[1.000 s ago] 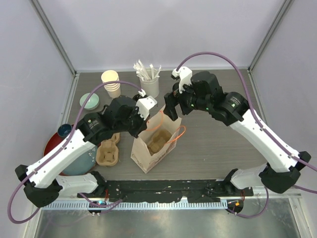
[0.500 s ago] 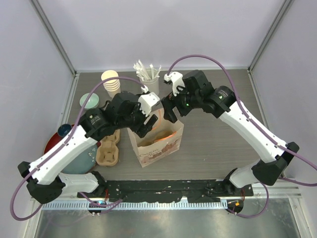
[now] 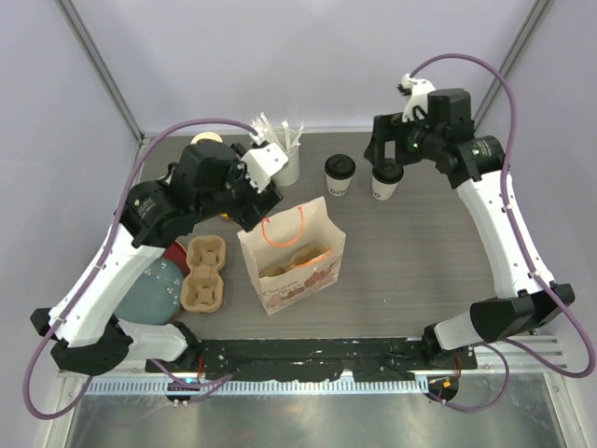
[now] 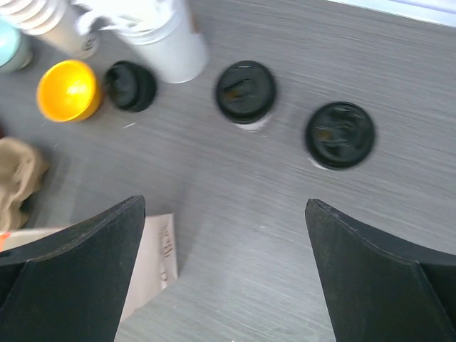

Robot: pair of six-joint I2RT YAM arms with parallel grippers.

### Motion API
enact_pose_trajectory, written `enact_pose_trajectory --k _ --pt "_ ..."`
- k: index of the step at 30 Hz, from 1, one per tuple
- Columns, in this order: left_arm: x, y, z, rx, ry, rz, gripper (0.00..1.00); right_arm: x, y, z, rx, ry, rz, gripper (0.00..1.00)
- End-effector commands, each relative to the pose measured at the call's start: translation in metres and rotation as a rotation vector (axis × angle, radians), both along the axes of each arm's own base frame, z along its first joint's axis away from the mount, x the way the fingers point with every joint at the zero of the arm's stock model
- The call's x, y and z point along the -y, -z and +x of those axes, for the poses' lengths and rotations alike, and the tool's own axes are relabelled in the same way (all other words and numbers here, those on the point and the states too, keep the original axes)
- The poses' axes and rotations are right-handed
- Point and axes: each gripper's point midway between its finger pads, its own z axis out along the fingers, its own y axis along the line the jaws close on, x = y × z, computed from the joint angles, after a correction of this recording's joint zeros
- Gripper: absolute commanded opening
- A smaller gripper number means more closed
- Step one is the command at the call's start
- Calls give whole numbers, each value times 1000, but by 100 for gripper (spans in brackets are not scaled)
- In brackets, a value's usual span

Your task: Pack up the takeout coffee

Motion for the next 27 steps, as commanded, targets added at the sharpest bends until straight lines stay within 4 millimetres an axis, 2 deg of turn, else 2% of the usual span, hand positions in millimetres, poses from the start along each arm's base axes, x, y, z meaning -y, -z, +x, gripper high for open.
enact_pose_trajectory --k 1,2,3,4,5,6,7,8,9,11,12,13,14,15,17,21,27 --pt "-27 -12 5 49 70 183 77 51 14 33 -3 177 28 100" --pt "-27 -10 8 39 78 206 77 59 22 38 -13 202 32 100" --pt "-30 -21 8 57 68 196 77 69 25 47 -1 234 38 99" --pt "-34 -21 10 40 38 198 79 80 44 54 -44 271 45 98" --pt "-35 -19 12 24 21 199 82 84 53 59 -60 283 46 97" --pt "-42 -20 17 11 -20 195 84 86 60 64 -71 285 49 93" --pt "-46 -17 19 -16 -57 175 89 87 75 71 -105 289 39 90" --pt "-47 -12 22 -48 -72 170 90 86 82 74 -121 283 37 87" --pt "-57 -6 27 -80 -116 161 93 85 86 78 -131 278 35 82" --pt "-56 1 28 -144 -130 101 95 87 101 86 -161 280 12 77" --pt "-63 6 33 -175 -158 77 96 87 101 88 -164 278 2 70" --pt "-65 9 34 -201 -166 57 96 86 103 89 -166 266 -2 69" --pt "-62 11 33 -232 -154 20 96 78 105 88 -152 192 -37 68" --pt "-69 15 37 -259 -180 -2 97 69 108 87 -138 121 -50 69" --pt "-72 18 37 -292 -186 -30 97 63 110 90 -91 26 -135 70" --pt "-64 18 30 -368 -165 -116 97 66 126 112 -84 -17 -231 65" --pt "-56 25 26 -424 -135 -137 97 62 150 125 -99 -80 -329 61"
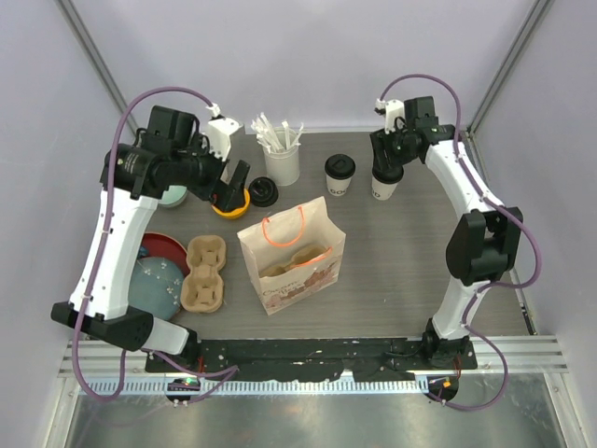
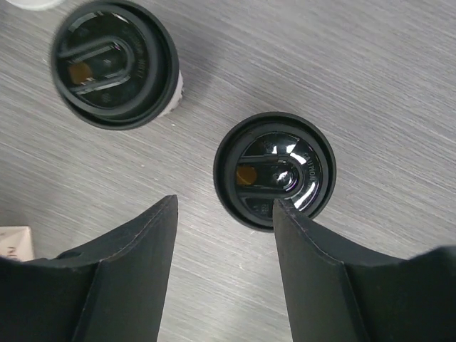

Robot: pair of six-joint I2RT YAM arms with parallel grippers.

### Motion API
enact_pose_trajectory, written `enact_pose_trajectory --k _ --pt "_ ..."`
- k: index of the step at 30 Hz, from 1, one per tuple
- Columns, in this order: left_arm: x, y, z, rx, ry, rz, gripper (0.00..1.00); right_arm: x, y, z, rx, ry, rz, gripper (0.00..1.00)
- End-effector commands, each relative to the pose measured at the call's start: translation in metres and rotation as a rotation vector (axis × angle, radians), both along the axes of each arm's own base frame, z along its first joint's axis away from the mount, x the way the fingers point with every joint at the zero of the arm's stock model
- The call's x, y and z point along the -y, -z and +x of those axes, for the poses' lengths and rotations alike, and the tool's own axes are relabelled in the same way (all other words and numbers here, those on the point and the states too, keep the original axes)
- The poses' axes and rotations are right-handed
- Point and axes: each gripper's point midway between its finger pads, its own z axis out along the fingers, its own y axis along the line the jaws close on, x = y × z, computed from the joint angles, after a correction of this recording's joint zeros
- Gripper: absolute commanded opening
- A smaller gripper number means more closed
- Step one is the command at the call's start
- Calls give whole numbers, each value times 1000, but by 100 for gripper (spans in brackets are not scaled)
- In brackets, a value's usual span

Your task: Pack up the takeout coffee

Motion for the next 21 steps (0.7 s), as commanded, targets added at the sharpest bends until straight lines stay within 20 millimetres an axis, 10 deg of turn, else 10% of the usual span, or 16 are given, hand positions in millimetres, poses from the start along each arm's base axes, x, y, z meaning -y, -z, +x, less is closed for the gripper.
enact_pose_trajectory --k 1,21 --pt "13 4 -12 -71 40 -68 97 0 7 16 39 -74 -94 60" --pt "20 5 -10 -91 77 -82 97 -7 41 32 5 -120 -224 41"
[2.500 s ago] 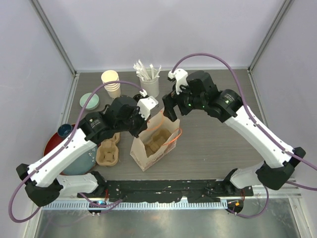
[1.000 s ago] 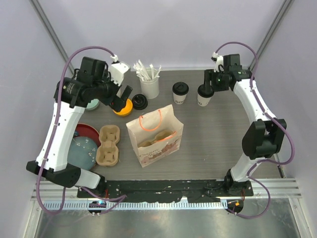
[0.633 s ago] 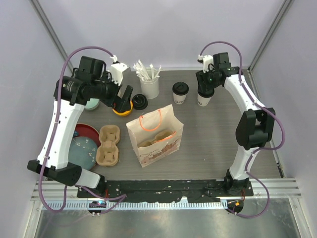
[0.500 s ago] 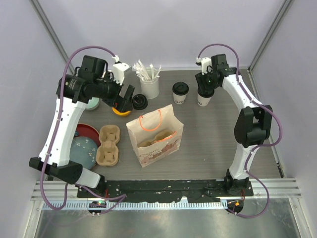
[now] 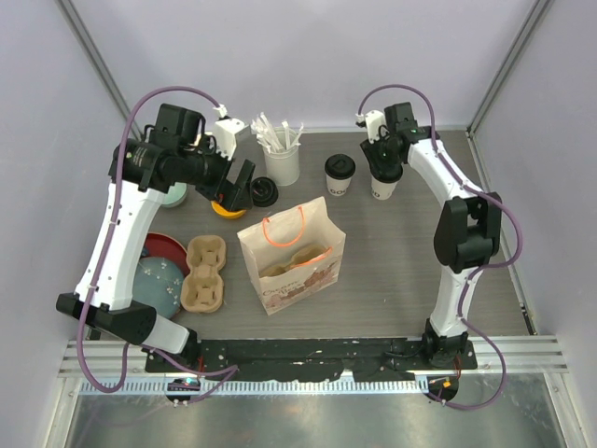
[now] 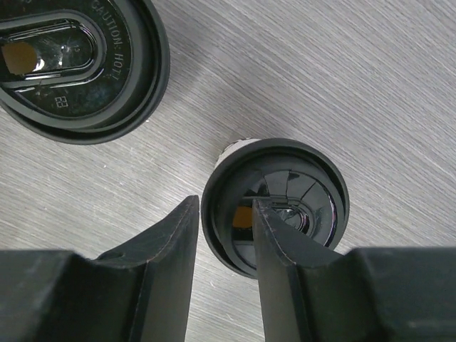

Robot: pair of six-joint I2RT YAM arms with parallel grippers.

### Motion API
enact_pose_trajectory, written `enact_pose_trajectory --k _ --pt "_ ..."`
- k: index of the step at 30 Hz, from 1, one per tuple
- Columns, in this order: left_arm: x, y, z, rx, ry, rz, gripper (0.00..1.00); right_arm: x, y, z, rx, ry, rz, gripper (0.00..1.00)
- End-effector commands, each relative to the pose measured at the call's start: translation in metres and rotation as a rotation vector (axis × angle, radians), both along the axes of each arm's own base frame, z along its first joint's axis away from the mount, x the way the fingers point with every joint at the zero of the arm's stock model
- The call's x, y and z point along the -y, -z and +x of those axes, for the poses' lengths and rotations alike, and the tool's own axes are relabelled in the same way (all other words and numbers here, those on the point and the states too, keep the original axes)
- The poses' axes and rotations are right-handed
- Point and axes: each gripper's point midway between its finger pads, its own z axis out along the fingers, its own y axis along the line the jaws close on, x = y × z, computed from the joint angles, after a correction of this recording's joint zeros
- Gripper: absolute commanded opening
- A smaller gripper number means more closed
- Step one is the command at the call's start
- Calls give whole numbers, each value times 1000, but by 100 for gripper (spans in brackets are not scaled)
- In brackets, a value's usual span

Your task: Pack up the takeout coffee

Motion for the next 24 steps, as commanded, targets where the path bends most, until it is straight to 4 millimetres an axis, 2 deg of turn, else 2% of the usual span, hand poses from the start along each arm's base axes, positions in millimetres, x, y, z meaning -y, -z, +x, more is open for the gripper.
enact_pose_trajectory --k 1,12,24 --pt "1 -3 -7 -14 21 -11 97 3 -9 13 41 2 -51 39" --pt "2 -4 -9 -16 31 -16 97 8 -3 11 31 15 -80 31" --pt "3 -4 -10 -18 39 -19 97 8 -8 7 22 22 -72 14"
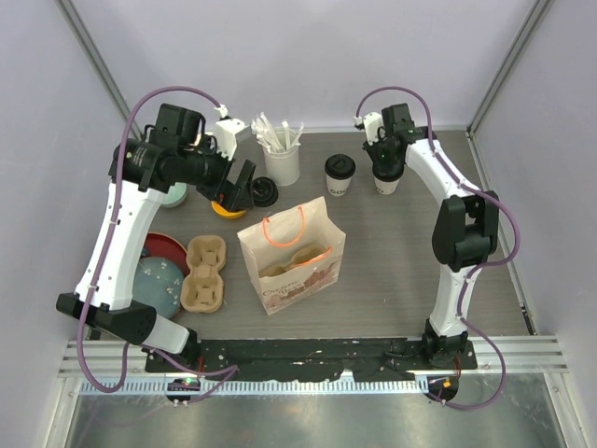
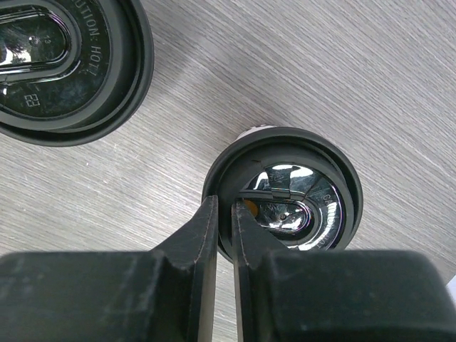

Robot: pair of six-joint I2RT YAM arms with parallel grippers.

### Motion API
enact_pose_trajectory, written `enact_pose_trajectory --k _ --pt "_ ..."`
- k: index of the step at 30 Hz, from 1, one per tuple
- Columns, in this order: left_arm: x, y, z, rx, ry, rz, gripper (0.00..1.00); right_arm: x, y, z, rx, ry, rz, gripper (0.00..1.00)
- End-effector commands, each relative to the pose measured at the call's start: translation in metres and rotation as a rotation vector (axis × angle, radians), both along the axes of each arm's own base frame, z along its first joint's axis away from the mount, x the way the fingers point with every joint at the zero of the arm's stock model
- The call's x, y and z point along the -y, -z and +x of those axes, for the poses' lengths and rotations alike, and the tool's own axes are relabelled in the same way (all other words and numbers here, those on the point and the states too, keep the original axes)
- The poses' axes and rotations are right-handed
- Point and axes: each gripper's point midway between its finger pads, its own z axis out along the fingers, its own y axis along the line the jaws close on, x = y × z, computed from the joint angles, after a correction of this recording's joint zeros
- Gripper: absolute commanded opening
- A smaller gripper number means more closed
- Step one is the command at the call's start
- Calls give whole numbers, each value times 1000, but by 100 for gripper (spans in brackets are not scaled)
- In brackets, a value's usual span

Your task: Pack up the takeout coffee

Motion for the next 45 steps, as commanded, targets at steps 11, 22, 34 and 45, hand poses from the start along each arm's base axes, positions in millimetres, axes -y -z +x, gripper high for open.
enact_pose_trajectory --k 11,22,34,45 --pt "6 0 -17 -46 60 -36 98 10 -77 -14 87 123 47 1" --pt "7 45 -43 -108 202 133 90 -22 -185 -79 220 62 86 1" --pt "18 58 -32 -121 186 97 71 -132 -284 -192 312 -309 288 1" --pt "24 52 -38 -112 183 40 3 -184 -323 -282 286 -666 514 1"
